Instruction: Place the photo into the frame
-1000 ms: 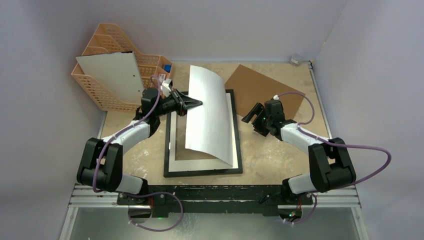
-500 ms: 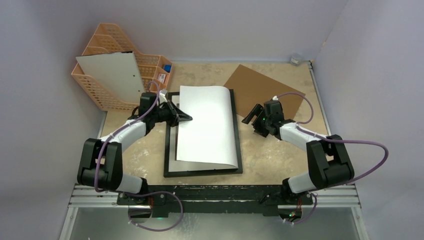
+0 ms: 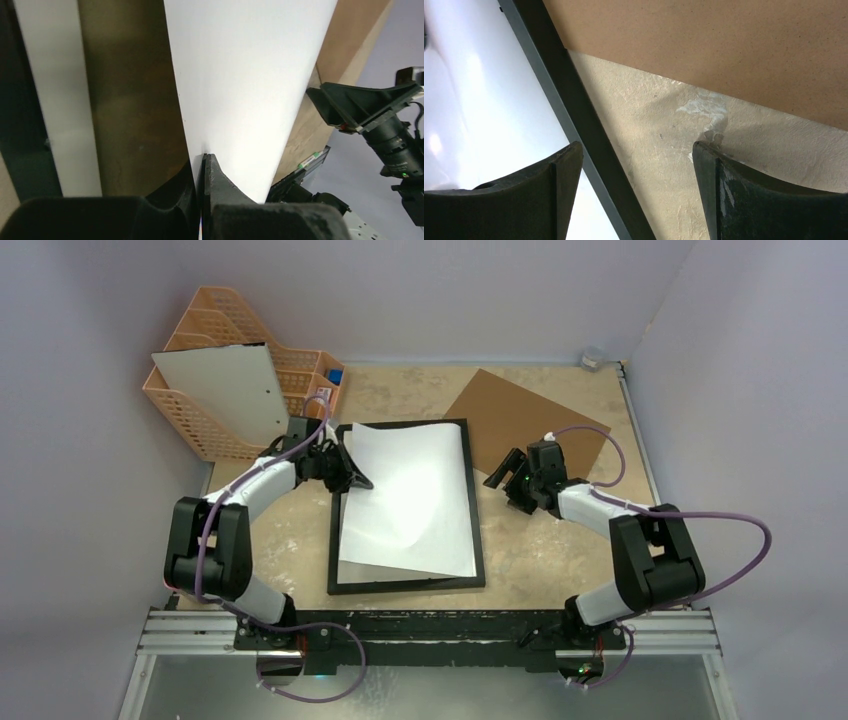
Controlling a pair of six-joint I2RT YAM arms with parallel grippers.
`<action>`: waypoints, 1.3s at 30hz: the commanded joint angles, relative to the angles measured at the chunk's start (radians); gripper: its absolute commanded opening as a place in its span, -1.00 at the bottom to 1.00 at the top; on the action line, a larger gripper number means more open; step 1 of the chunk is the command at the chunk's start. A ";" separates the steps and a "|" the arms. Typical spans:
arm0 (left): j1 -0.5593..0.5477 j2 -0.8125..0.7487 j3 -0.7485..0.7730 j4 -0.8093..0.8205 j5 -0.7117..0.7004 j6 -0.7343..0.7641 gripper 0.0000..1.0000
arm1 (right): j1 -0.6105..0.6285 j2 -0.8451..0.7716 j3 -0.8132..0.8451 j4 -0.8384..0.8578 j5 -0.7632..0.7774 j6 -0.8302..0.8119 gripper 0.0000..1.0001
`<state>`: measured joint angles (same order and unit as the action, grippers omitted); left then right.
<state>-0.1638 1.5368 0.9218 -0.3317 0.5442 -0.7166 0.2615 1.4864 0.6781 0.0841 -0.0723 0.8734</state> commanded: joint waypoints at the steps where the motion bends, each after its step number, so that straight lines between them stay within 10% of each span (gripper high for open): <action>1: 0.006 0.002 0.023 -0.087 -0.077 0.050 -1.00 | -0.005 0.024 0.003 0.002 0.003 -0.014 0.65; 39: 0.000 -0.053 -0.188 0.352 0.061 -0.049 -0.82 | -0.005 0.083 -0.013 0.049 -0.046 -0.022 0.65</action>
<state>-0.1638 1.4754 0.7475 -0.0555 0.5480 -0.7151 0.2569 1.5436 0.6880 0.1860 -0.1223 0.8703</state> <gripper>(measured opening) 0.095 0.823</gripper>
